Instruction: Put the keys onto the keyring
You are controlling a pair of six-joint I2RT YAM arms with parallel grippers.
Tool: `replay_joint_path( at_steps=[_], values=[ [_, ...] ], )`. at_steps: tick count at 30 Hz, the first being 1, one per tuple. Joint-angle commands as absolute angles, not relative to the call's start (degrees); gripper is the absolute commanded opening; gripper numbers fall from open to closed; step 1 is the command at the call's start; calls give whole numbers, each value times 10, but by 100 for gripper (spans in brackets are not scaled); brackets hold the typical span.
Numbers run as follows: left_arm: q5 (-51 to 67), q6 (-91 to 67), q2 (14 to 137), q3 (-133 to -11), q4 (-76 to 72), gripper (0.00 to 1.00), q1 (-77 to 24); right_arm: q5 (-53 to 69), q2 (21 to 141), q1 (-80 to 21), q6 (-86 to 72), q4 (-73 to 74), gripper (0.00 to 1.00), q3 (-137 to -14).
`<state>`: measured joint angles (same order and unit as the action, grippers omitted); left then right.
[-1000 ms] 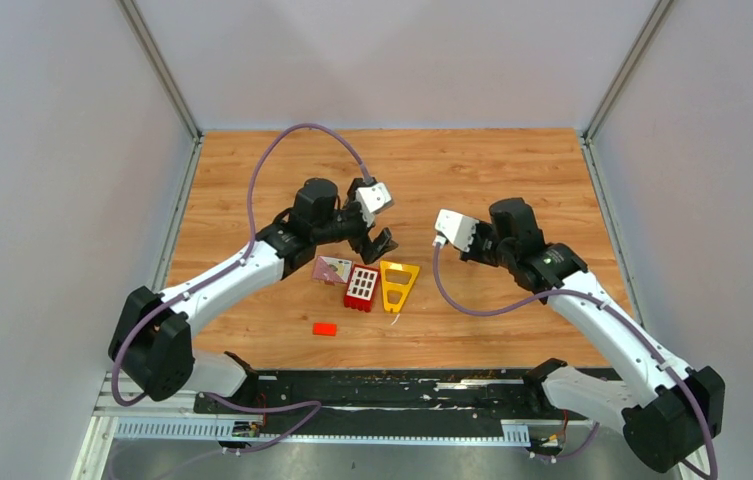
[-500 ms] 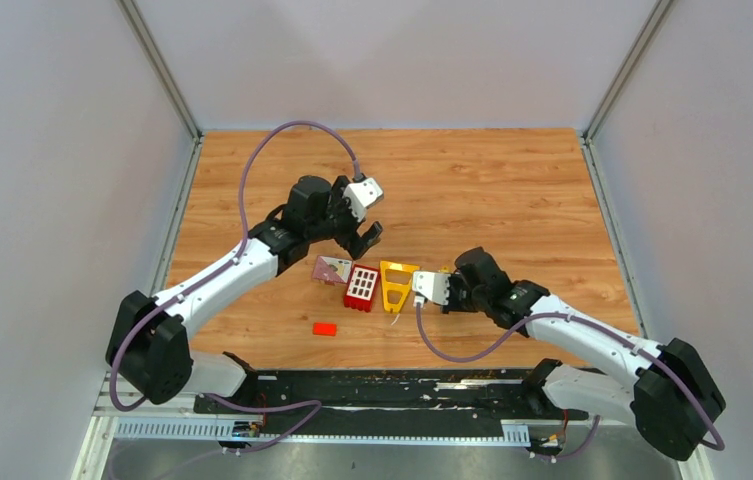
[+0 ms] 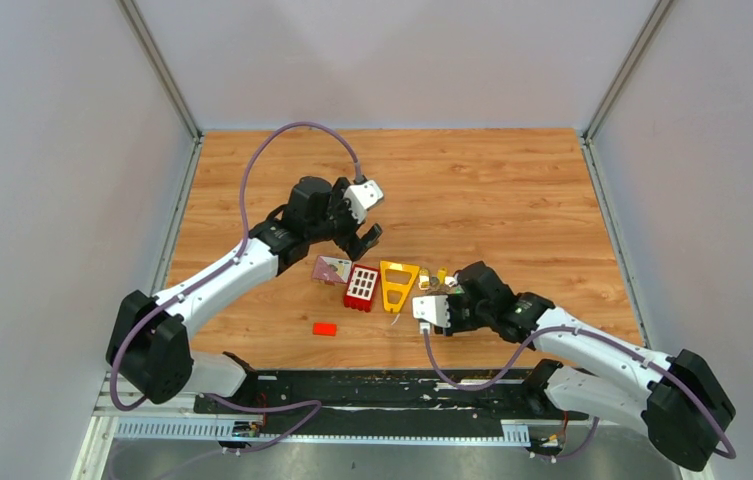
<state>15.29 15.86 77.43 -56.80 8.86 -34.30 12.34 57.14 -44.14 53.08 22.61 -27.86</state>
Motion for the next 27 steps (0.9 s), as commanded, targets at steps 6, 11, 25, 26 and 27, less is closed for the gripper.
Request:
replay_joint_path(
  at_steps=[6,11,25,26,27],
  values=[
    [146,179,792,-601,91,100,-341,225,561,-461,576,299,42,-299],
    [144,184,797,-604,92,100,-341,195,547,-461,557,300,53,-327],
    [126,190,754,-578,97,100,-340,239,706,-278,455,269,38,-456],
    [122,187,750,-576,98,100,-339,253,719,-270,446,274,38,-465],
    [119,184,745,-573,99,100,-339,260,733,-266,437,275,39,-472]
  ],
)
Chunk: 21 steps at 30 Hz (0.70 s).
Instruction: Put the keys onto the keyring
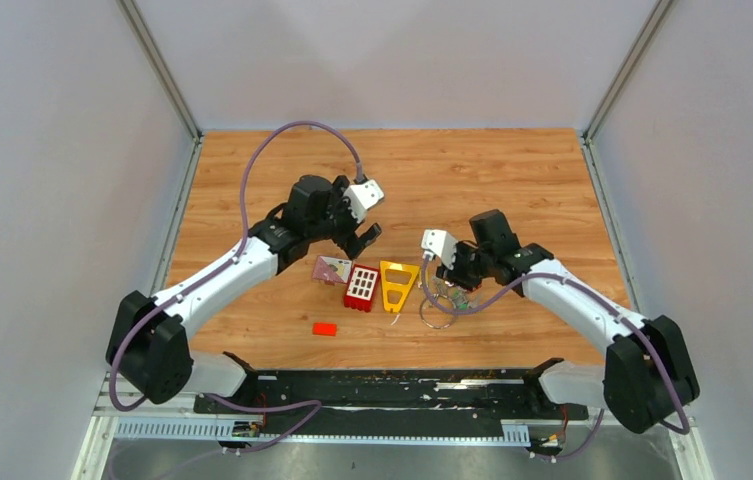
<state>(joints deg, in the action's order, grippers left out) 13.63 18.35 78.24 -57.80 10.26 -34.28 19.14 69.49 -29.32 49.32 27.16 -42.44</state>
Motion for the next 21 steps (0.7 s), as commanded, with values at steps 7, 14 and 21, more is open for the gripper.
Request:
replay_joint_path(
  at_steps=[7,14,21],
  values=[
    [109,159,717,-563,109,100,-334,279,827,-256,414,302,39,-522],
    [110,170,698,-557,126,100,-333,314,871,-205,474,400,38,-557],
    [133,164,701,-558,123,100,-333,341,856,-185,531,447,35,-544]
  ],
)
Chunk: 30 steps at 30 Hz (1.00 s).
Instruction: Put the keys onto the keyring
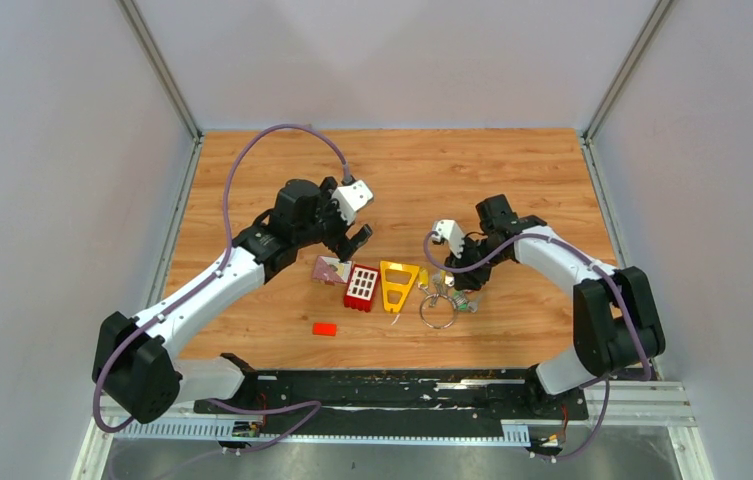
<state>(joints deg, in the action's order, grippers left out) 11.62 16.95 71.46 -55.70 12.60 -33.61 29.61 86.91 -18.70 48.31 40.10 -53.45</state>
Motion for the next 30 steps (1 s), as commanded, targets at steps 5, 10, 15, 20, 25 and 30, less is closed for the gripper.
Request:
replay_joint_path(
  at_steps=[5,10,15,20,25,30],
  values=[
    [153,168,701,-556,128,100,-333,344,831,-187,579,472,34,-530],
    [170,175,701,-553,127,100,-333,351,793,-217,582,439,35,-508],
    [157,181,700,-560,140,100,-332,318,780,-275,611,381,34,-487],
    [166,167,691,-565,146,99,-303,273,792,-329,631,323,31,-460],
    [170,161,689,-567,150,99,-284,232,810,-359,654,300,29,-449],
    [171,159,693,-569,151,99,-281,204,822,-380,671,284,28,-445]
  ],
)
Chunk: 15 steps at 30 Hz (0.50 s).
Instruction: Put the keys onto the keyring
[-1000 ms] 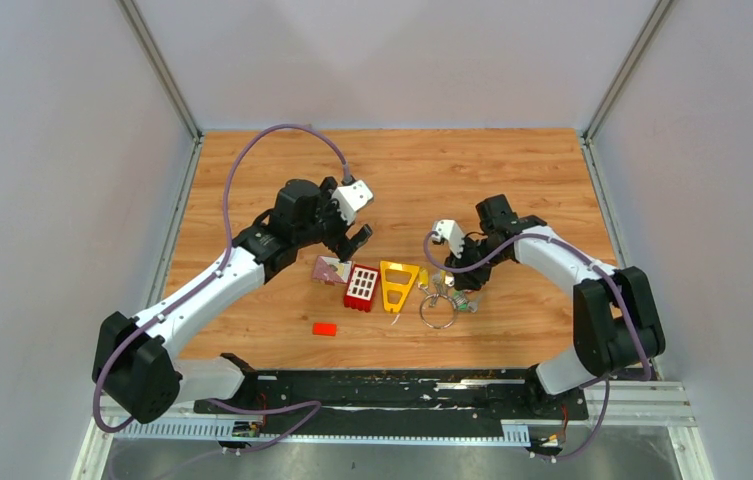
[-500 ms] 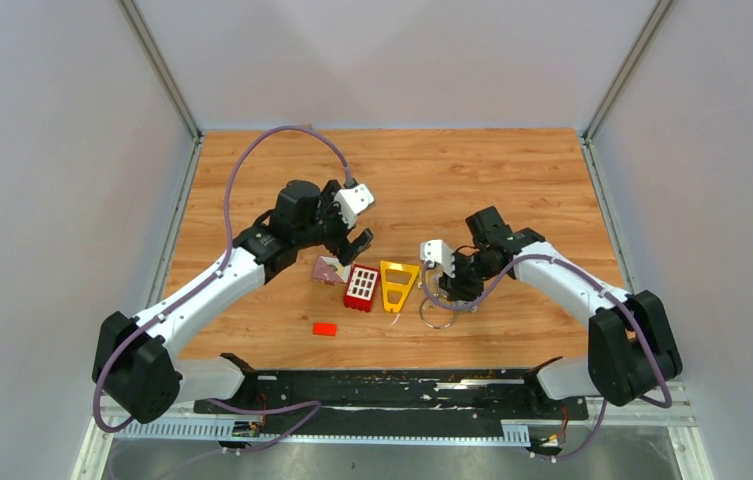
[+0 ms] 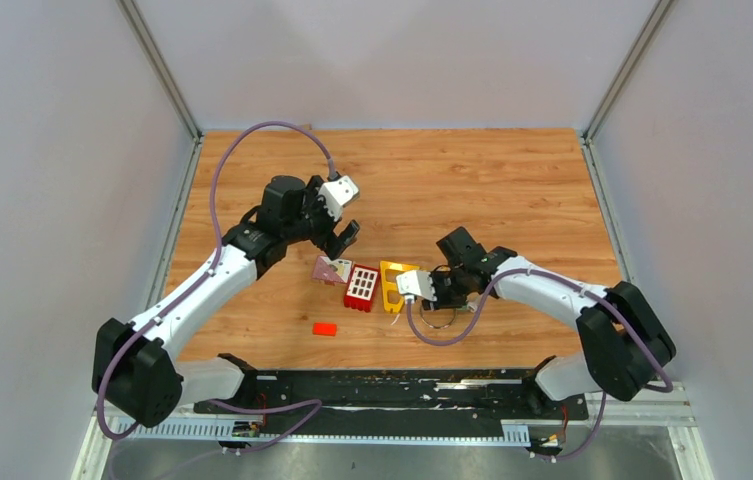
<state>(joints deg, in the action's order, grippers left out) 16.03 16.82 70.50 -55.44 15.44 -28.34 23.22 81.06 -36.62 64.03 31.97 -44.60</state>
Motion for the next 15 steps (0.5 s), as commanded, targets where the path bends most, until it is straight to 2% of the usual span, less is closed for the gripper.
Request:
replay_joint_path(
  at_steps=[1,15],
  values=[
    [171,159,695,-569,151,99,-281,201,826,-384,673,285,27,-446],
    [171,164,702,-565,150,99,-279,183,821,-394,693,290,22,-433]
  ],
)
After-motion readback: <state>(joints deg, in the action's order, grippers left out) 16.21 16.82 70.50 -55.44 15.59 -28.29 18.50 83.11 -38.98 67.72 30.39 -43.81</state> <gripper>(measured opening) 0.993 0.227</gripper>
